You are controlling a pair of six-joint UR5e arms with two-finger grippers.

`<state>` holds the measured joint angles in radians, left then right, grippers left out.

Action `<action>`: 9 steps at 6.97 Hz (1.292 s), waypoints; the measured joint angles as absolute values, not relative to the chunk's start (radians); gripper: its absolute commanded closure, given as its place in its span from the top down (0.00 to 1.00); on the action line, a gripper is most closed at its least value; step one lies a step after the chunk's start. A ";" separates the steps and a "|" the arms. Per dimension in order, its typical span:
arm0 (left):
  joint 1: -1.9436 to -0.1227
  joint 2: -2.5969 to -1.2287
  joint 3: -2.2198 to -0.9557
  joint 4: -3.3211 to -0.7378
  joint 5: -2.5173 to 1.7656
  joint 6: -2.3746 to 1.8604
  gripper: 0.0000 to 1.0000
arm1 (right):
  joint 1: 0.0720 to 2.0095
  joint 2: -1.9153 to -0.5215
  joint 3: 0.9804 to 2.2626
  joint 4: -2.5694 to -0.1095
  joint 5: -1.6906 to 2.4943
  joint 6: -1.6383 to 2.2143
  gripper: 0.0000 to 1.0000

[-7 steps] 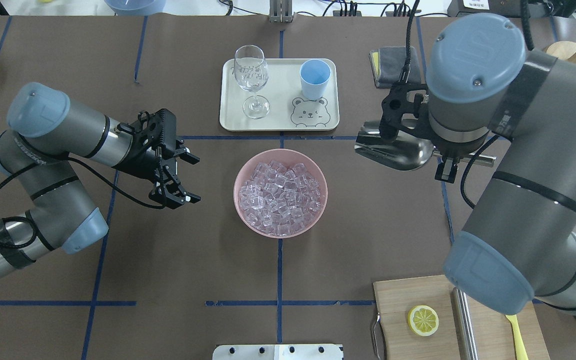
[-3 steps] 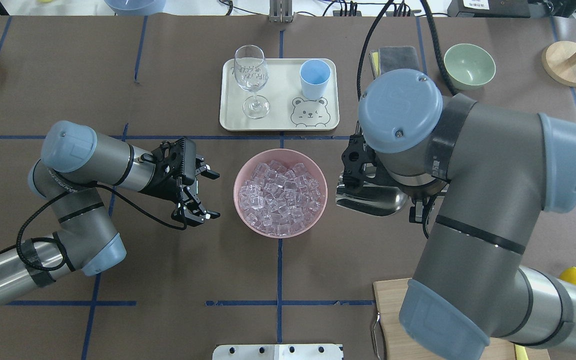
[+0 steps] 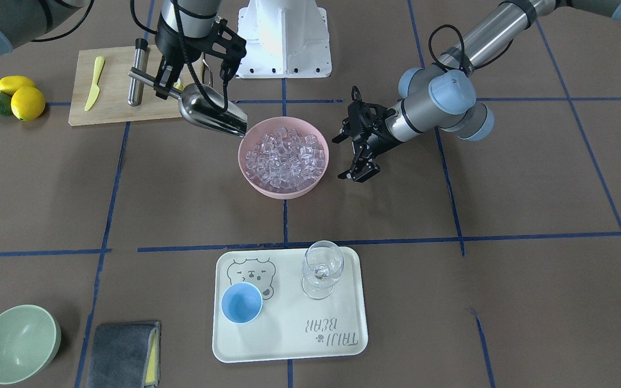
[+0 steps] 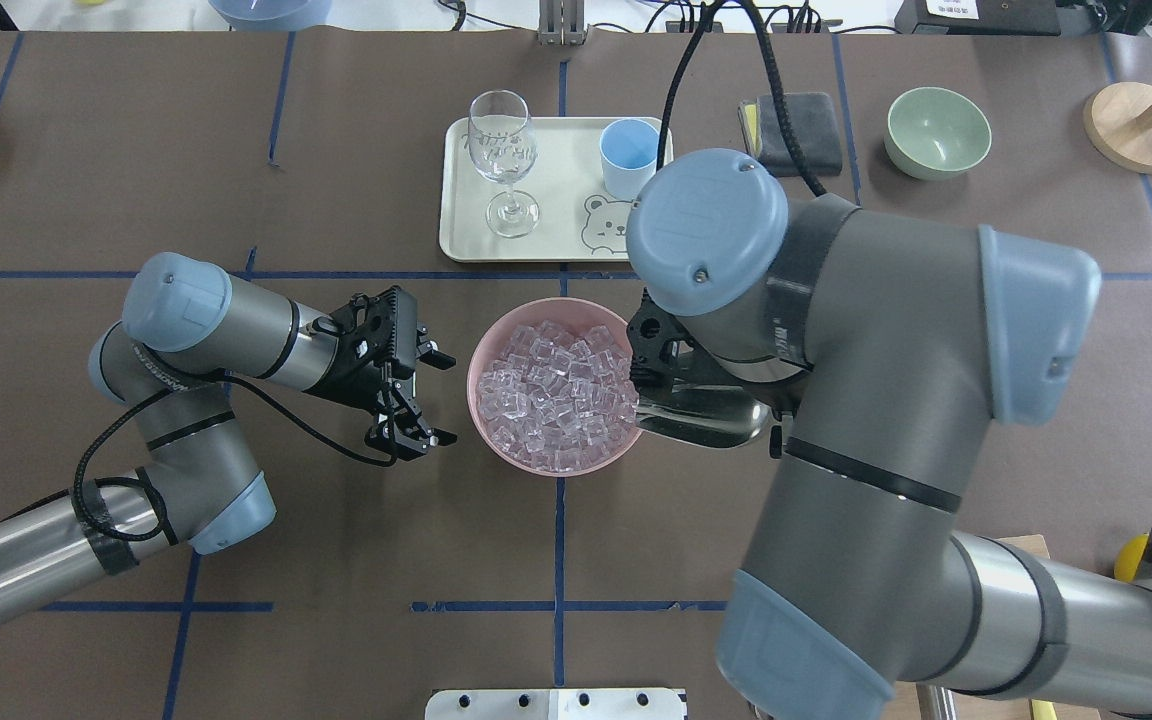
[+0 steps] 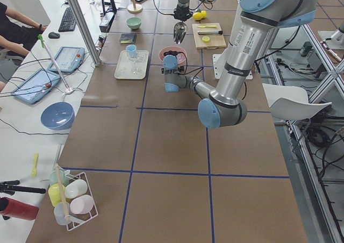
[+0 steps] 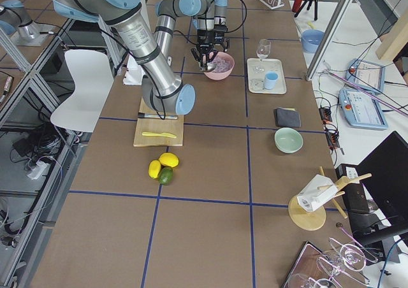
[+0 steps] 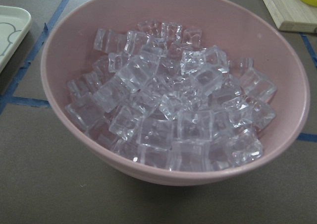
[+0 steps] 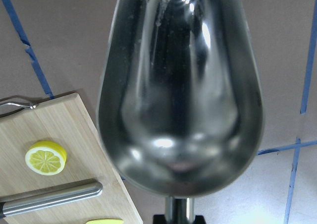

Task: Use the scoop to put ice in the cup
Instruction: 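Bring the left gripper to the bowl rim while the right lowers the scoop, then push the scoop into the ice with the right gripper while the left steadies the bowl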

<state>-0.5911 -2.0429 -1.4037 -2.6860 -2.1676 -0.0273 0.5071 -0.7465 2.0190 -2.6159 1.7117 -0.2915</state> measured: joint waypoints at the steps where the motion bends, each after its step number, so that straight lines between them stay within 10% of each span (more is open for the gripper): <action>1: -0.588 -2.049 -1.396 -2.686 -2.168 -0.028 1.00 | 0.506 -0.694 1.949 -2.634 1.705 -0.309 0.00; 9: -0.584 -2.086 -1.393 -2.689 -2.168 -0.033 1.00 | 0.473 -0.462 1.540 -2.721 1.538 -0.423 0.00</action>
<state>-0.5845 -2.0861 -1.3929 -2.6891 -2.1684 -0.0326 0.4729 -0.4625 1.5404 -2.7214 1.5376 -0.4233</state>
